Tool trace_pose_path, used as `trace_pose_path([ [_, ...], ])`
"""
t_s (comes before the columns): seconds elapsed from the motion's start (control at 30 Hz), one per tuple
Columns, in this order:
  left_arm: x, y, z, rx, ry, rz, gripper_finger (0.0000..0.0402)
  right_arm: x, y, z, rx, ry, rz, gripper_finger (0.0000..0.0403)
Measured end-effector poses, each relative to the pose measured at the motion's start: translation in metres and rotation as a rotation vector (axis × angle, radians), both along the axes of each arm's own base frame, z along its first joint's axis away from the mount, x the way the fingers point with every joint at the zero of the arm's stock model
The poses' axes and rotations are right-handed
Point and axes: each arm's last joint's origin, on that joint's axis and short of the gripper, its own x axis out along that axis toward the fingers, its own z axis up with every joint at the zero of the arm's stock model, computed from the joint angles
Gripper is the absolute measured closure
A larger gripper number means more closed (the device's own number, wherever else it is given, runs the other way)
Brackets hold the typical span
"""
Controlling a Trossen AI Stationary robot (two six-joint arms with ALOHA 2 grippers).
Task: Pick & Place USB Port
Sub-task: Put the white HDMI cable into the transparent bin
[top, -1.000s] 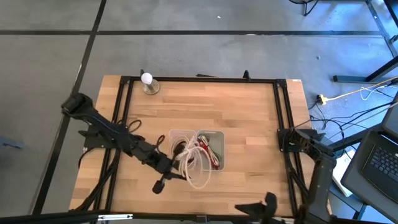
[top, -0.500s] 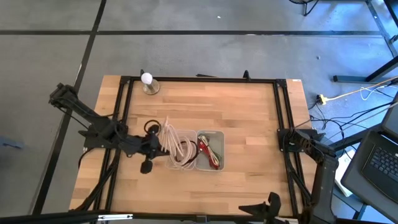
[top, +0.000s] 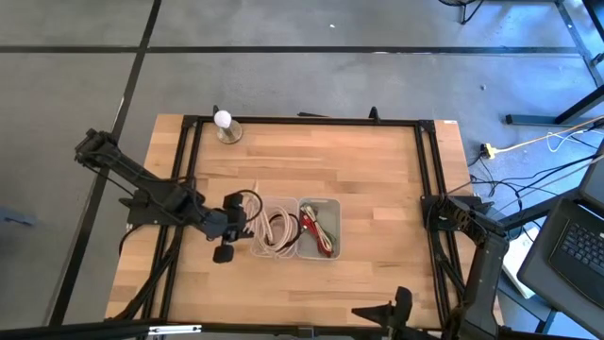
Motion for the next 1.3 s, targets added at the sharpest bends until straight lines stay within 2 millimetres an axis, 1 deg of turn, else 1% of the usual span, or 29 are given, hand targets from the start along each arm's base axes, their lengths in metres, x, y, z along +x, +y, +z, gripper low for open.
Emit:
trace_pose_path([
  [0.1,0.008,0.001,-0.003,-0.016,0.006,-0.022,0.0394,0.0,0.0,0.0,-0.004,-0.002,-0.004,0.0183],
  [0.33,0.03,0.011,-0.026,-0.046,0.132,-0.02,0.0394,0.002,-0.001,0.0,-0.006,-0.002,-0.008,0.0183],
  [0.43,0.038,0.016,-0.032,-0.049,0.144,-0.025,0.0394,0.002,-0.002,0.0,-0.013,0.001,-0.009,0.0183],
  [0.5,0.044,0.019,-0.031,-0.049,0.151,-0.029,0.0394,0.002,-0.002,-0.001,-0.019,0.002,-0.01,0.0183],
  [0.6,0.056,0.02,-0.022,-0.041,0.129,-0.055,0.0394,0.002,-0.003,-0.001,-0.027,0.007,-0.012,0.0183],
  [0.77,0.077,0.014,-0.009,-0.04,0.103,-0.12,0.0394,0.001,-0.004,-0.002,-0.02,0.008,-0.017,0.0183],
  [0.83,0.085,0.011,-0.01,-0.048,0.114,-0.137,0.0394,0.001,-0.004,-0.002,-0.013,0.007,-0.019,0.0183],
  [0.9,0.09,0.009,-0.016,-0.06,0.145,-0.152,0.0394,0.001,-0.004,-0.003,0.001,0.003,-0.021,0.0183],
  [1.0,0.094,0.01,-0.031,-0.079,0.234,-0.14,0.0394,0.0,-0.003,-0.003,0.007,0.005,-0.015,0.0183],
  [1.07,0.092,0.012,-0.038,-0.057,0.291,-0.114,0.0394,-0.002,-0.002,-0.003,0.025,0.01,-0.006,0.0183],
  [1.17,0.091,0.014,-0.039,-0.021,0.301,-0.083,0.0394,-0.004,-0.002,-0.004,0.037,0.017,-0.001,0.0183],
  [1.3,0.096,0.012,-0.034,-0.036,0.23,-0.099,0.0394,-0.006,-0.004,-0.006,0.043,0.023,-0.011,0.0183],
])
